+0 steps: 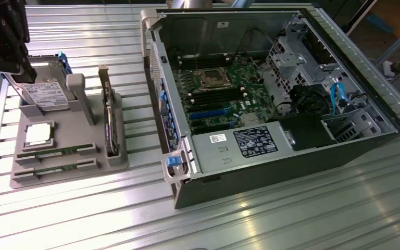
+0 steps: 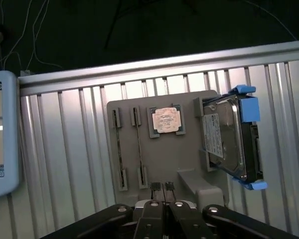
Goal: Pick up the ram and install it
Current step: 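Pick up the ram and move it above insertion slot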
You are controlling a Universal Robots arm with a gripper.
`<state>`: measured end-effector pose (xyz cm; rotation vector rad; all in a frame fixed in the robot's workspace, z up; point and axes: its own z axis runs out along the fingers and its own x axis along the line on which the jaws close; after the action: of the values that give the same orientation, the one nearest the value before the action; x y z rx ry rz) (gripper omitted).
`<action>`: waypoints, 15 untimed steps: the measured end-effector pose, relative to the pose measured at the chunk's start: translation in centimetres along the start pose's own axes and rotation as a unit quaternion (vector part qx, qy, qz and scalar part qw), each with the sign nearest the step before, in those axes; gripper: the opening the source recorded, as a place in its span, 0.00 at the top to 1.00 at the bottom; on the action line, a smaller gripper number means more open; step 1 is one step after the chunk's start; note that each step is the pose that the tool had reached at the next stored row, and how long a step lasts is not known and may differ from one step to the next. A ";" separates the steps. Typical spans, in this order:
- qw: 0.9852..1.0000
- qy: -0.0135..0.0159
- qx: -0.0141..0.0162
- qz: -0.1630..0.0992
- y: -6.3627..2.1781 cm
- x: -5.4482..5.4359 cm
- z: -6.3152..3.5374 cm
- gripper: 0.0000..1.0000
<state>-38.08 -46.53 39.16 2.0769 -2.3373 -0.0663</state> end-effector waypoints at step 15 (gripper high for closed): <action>1.000 0.007 -0.001 -0.026 0.00 0.0 0.00 0.89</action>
<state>-38.08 -46.54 39.16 2.1305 -2.2744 -0.0555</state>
